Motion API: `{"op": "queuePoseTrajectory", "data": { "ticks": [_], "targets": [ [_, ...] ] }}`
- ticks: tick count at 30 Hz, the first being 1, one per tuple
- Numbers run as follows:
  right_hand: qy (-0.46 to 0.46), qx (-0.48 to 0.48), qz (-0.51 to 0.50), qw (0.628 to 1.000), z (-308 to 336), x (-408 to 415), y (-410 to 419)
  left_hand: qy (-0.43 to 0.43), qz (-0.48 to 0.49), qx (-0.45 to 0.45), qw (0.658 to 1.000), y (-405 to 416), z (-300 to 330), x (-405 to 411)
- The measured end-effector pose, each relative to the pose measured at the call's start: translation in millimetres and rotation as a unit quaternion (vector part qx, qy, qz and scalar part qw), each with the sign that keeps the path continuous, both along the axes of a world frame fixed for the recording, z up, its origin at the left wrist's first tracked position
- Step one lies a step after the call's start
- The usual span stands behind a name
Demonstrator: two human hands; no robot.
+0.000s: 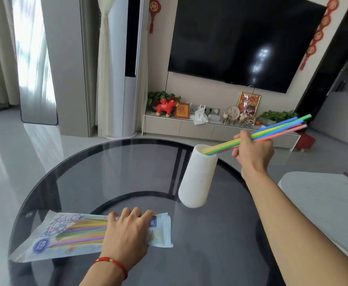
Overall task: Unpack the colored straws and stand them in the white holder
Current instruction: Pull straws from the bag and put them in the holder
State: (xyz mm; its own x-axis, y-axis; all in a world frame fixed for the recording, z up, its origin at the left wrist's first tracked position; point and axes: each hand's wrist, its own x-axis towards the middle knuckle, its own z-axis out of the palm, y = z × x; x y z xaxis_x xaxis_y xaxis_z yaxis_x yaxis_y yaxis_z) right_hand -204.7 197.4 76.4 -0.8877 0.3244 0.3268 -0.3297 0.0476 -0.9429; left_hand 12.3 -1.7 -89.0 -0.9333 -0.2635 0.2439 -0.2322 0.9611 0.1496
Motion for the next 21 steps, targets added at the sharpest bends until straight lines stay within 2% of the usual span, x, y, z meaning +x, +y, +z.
{"op": "queuePoseTrajectory", "data": {
  "ticks": [2, 5, 7, 9, 11, 15, 18, 21],
  "targets": [
    [-0.014, 0.085, 0.030, 0.996, 2, -2, -8, -0.008, 0.002, -0.004, 1.000, -1, 0, 0],
    [-0.075, 0.216, 0.114, 0.967, 3, -2, -15, -0.022, 0.006, -0.007, 1.000, -2, 1, 0],
    [-0.102, 0.252, 0.166, 0.948, 4, 1, -14, -0.024, 0.007, -0.005, 1.000, -2, 3, 1],
    [-0.113, 0.223, 0.215, 0.944, 2, 7, -9, -0.023, 0.006, -0.003, 1.000, -3, 4, 1],
    [-0.099, 0.185, 0.222, 0.952, -4, 15, -3, -0.021, 0.006, 0.001, 1.000, -4, 4, 1],
    [0.040, 0.143, 0.128, 0.981, -30, 34, 11, -0.024, 0.004, 0.001, 1.000, -5, 4, 0],
    [0.099, 0.093, 0.098, 0.986, -53, 55, 15, -0.009, 0.001, 0.001, 1.000, -7, 5, 1],
    [0.054, 0.100, 0.206, 0.972, -88, 75, 10, 0.018, -0.004, -0.017, 1.000, -8, 7, 2]
  ]
}}
